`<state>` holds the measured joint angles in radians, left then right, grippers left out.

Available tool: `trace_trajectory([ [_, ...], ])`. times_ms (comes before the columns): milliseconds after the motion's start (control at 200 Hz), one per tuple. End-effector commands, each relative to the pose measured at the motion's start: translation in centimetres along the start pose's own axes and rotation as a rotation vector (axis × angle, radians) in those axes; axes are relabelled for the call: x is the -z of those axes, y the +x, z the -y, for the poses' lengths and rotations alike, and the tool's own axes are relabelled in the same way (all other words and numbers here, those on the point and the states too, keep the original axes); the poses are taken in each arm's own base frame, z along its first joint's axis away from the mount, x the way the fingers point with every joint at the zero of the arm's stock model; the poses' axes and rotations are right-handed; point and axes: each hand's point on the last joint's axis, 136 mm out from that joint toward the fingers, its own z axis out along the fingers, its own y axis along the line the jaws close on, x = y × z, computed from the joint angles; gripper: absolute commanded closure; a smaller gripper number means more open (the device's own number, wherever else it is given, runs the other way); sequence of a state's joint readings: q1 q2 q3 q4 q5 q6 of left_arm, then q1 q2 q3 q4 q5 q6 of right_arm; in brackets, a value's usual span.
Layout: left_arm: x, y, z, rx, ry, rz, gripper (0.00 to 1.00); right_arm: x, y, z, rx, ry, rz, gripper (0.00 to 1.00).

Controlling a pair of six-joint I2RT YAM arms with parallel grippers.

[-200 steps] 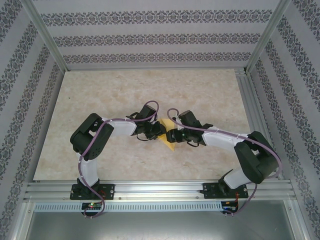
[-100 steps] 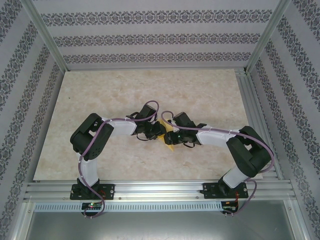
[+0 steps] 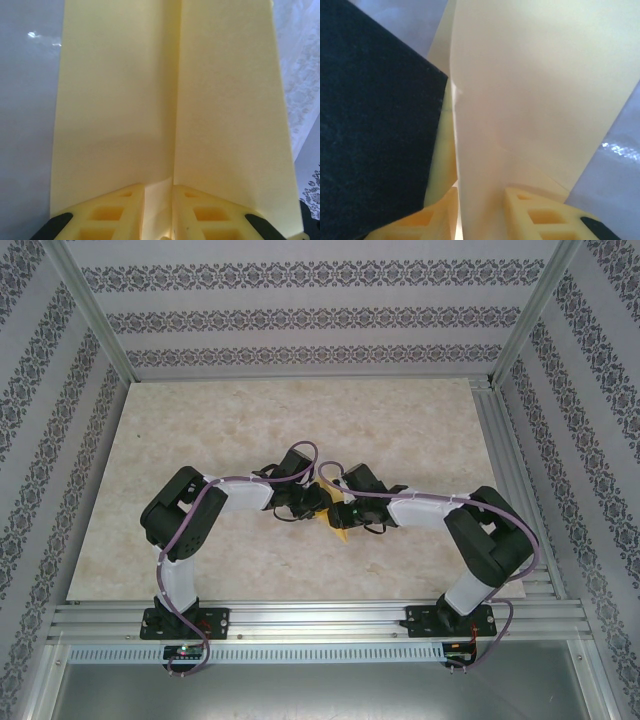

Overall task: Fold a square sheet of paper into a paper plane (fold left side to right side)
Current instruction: Fourth fold the wing at the center of the table.

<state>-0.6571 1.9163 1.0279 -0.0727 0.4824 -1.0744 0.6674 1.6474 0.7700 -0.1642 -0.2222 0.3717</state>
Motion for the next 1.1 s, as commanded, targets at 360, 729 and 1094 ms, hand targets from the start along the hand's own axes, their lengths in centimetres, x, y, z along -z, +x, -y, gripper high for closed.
trace_trajectory([
  [360,-0.5,0.5,-1.3,-0.015,-0.056,-0.004,0.71,0.0,-0.7,-0.3,-0.059,-0.123,0.038,0.82],
  [729,-0.5,0.6,-1.7,-0.014,-0.075,-0.007,0.62,0.2,-1.0,0.2,-0.107,-0.186,0.053,0.79],
  [1094,-0.7,0.5,-2.1,-0.009,-0.095,-0.012,0.62,2.9,-2.3,0.7,-0.119,-0.193,0.102,0.63],
])
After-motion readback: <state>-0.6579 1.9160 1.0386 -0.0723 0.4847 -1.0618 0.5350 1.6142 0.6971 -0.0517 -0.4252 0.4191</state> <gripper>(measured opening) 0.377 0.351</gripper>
